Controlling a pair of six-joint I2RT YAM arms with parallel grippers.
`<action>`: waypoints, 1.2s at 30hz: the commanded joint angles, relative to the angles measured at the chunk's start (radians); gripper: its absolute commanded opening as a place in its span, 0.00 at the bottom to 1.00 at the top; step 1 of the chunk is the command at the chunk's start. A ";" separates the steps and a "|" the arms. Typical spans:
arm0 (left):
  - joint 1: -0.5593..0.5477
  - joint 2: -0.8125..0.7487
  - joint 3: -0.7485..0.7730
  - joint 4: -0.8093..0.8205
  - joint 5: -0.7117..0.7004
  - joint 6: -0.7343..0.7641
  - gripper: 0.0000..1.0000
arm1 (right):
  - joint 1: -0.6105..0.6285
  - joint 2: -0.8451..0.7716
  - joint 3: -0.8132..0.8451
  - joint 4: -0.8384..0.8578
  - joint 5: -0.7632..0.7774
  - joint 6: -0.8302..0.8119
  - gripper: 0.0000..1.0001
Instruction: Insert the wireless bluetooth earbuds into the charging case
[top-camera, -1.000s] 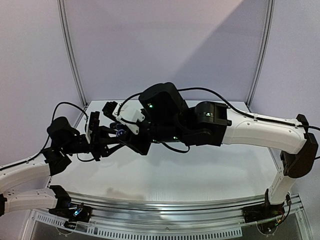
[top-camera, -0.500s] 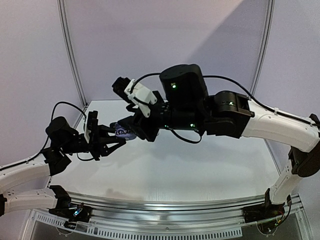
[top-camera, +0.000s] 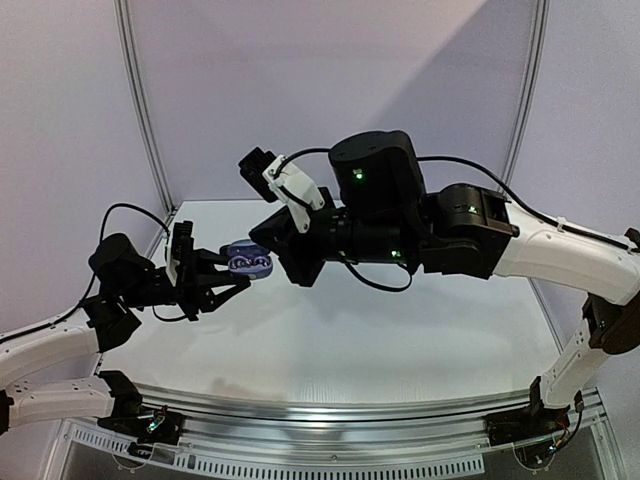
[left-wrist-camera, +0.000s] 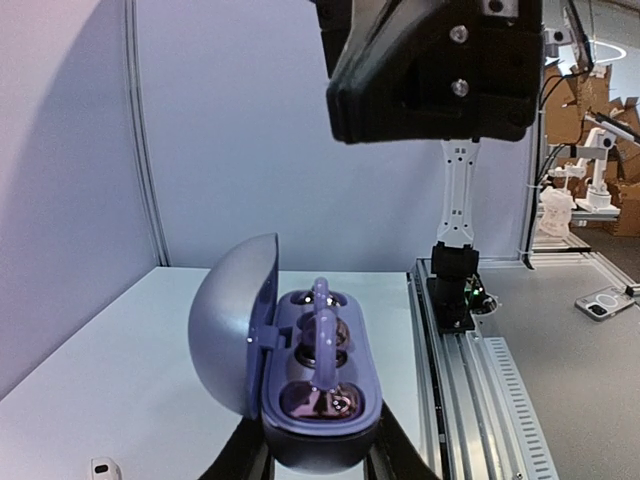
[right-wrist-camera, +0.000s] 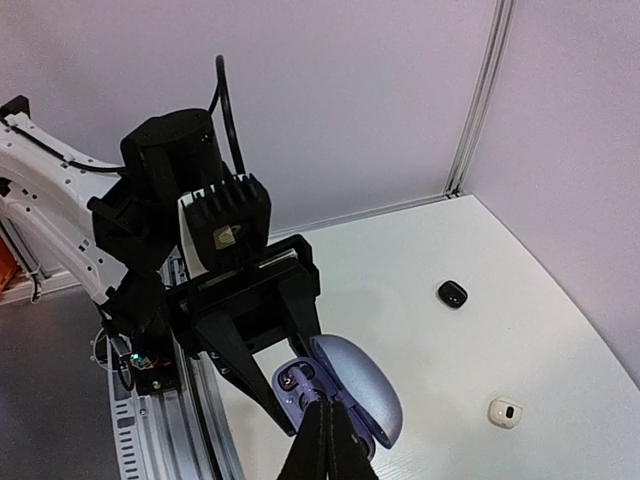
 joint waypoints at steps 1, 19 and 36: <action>-0.018 -0.008 0.002 0.008 -0.004 0.019 0.00 | 0.008 0.005 -0.016 -0.062 -0.003 0.119 0.00; -0.018 -0.010 0.000 0.011 0.003 0.027 0.00 | 0.009 0.088 0.021 -0.069 -0.023 0.090 0.00; -0.019 -0.008 0.003 0.007 0.004 0.029 0.00 | 0.008 0.022 -0.018 -0.013 -0.028 0.067 0.00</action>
